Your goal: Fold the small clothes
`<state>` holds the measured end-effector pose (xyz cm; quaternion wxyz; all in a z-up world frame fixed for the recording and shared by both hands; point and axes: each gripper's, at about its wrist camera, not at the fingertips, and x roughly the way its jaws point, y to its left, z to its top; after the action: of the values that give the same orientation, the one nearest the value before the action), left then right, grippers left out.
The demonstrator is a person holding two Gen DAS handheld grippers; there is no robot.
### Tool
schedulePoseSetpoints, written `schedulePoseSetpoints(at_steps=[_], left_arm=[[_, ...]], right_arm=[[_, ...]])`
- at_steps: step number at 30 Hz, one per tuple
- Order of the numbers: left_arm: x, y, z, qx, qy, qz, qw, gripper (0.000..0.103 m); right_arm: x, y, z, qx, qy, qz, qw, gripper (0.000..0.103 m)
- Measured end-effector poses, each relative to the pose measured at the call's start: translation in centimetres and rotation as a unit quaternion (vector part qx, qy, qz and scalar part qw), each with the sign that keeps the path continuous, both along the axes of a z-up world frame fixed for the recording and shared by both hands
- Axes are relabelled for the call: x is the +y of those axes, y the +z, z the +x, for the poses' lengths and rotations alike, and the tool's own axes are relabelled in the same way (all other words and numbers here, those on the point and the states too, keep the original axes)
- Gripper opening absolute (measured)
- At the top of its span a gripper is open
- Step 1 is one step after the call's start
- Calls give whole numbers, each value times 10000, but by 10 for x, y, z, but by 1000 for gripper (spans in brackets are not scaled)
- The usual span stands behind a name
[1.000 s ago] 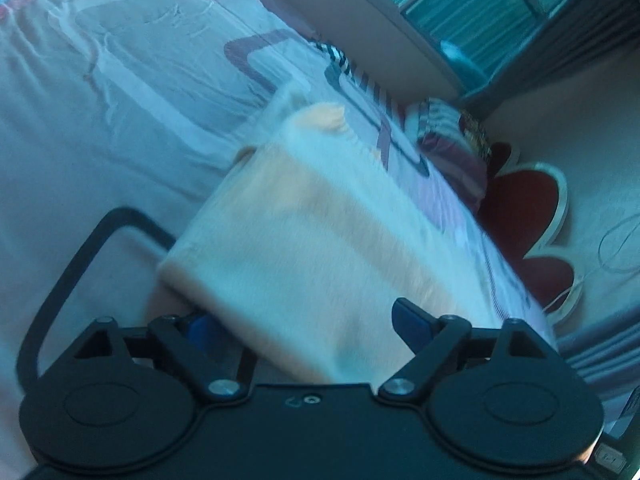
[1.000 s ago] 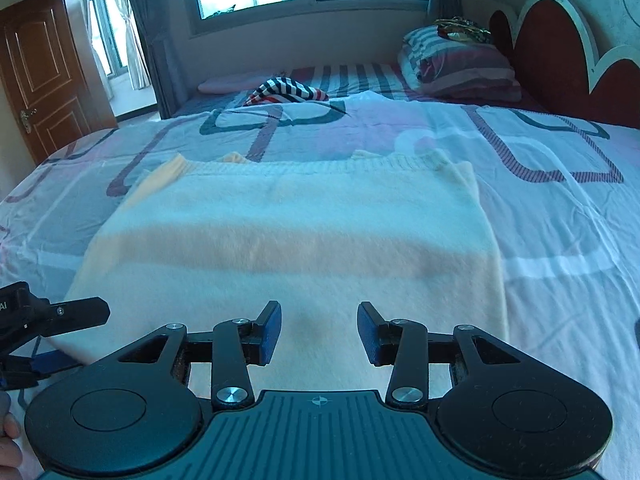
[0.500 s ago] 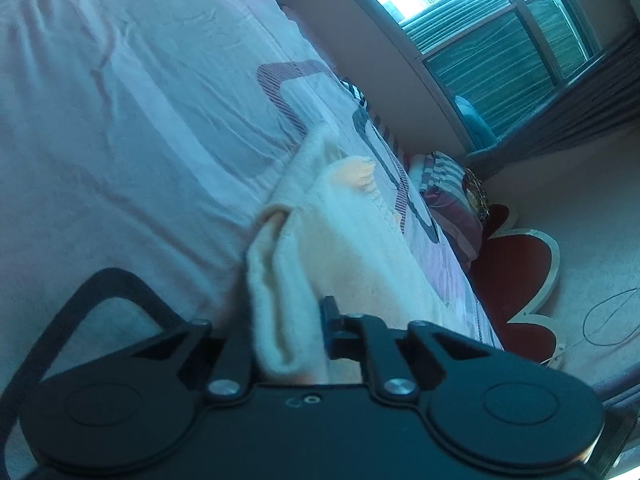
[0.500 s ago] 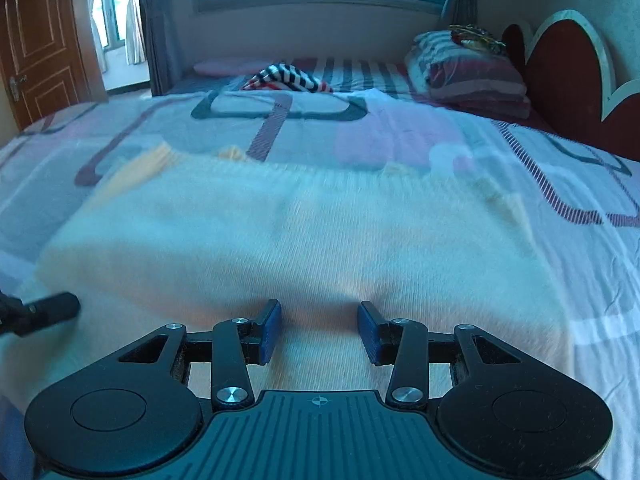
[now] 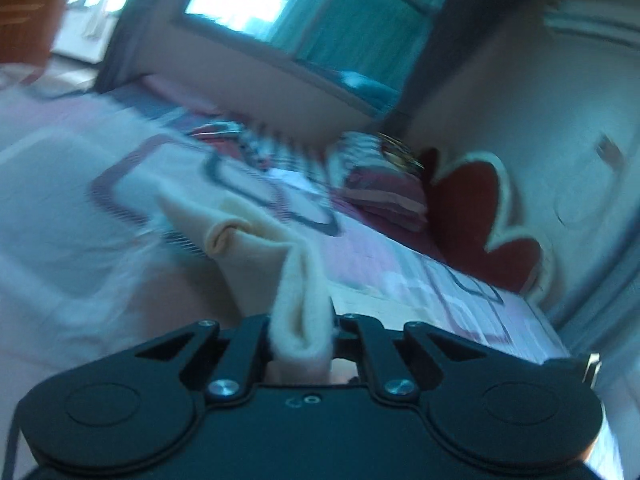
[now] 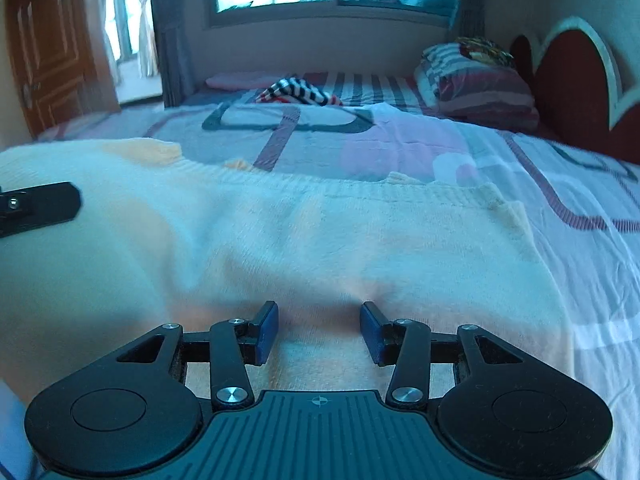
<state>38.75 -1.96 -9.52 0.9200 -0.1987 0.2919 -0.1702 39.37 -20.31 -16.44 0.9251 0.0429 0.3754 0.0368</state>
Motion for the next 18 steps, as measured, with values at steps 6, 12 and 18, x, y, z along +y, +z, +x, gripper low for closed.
schedulePoseSetpoints(at_steps=[6, 12, 18], left_arm=[[-87, 0, -4, -110, -1107, 400, 9930, 6], [-150, -41, -19, 388, -1895, 873, 9772, 8], [-148, -43, -41, 555, -1944, 1070, 9735, 46]], right_arm=[[-61, 23, -36, -295, -627, 23, 9976, 45], [-126, 26, -70, -144, -1267, 3, 9918, 45], [-154, 36, -85, -193, -1361, 634, 9885, 45]])
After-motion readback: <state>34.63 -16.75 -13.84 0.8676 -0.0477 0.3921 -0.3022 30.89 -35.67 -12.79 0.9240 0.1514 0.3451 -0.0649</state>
